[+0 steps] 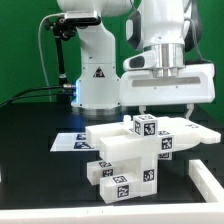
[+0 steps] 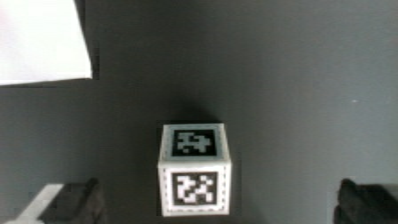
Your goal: Assemble chair
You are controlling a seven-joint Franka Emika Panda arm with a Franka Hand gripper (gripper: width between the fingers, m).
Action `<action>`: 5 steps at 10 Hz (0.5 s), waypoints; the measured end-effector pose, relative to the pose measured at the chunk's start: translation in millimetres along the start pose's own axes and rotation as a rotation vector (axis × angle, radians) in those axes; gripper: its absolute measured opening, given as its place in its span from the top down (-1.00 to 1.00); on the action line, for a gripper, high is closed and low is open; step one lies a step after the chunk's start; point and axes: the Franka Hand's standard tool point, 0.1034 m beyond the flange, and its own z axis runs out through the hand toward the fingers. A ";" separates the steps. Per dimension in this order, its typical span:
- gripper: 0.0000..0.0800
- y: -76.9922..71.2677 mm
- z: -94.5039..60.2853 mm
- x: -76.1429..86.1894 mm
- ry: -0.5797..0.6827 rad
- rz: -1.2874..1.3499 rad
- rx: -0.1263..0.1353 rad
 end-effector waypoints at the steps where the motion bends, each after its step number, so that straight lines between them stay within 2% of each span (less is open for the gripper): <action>1: -0.62 -0.8 9.9 0.7 0.015 -0.008 -0.007; 3: -0.62 -1.0 26.4 -0.9 0.032 -0.012 -0.018; 5: -0.62 0.2 31.5 5.2 0.053 -0.016 -0.020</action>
Offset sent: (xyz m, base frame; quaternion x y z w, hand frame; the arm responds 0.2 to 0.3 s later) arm 0.0170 0.0025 -0.0121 0.0094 0.0428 0.0092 0.9990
